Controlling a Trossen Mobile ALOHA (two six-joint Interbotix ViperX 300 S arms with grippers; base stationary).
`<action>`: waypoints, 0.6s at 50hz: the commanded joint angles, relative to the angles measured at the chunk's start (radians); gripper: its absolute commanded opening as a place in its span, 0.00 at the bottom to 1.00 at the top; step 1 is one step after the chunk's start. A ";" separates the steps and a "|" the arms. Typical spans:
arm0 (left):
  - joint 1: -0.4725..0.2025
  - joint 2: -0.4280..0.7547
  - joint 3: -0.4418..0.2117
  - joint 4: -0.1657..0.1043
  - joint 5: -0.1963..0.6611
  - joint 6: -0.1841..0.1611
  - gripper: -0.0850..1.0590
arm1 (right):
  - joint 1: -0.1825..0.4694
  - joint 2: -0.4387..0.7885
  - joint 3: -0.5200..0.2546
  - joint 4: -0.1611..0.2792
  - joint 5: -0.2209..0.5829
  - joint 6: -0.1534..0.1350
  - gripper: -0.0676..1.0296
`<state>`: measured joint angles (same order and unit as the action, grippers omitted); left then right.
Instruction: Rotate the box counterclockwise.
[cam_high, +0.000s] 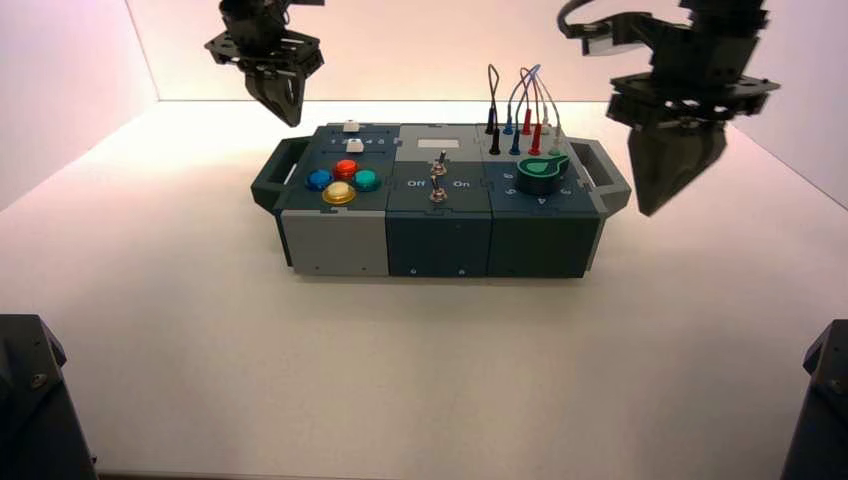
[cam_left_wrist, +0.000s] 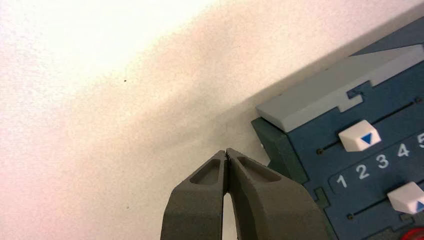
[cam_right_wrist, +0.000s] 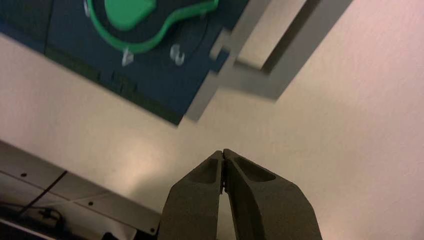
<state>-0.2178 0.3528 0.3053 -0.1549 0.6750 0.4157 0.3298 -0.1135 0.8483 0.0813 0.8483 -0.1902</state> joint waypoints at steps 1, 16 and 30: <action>-0.003 -0.015 -0.025 -0.005 0.003 0.006 0.05 | 0.003 0.028 -0.054 -0.012 0.002 0.003 0.04; -0.006 -0.009 -0.029 -0.011 0.006 0.006 0.05 | 0.005 0.124 -0.095 -0.014 0.000 -0.003 0.04; -0.049 0.003 -0.017 -0.037 0.009 0.000 0.05 | 0.005 0.140 -0.094 -0.015 -0.009 -0.005 0.04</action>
<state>-0.2516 0.3758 0.2991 -0.1887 0.6842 0.4157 0.3298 0.0368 0.7731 0.0675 0.8452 -0.1933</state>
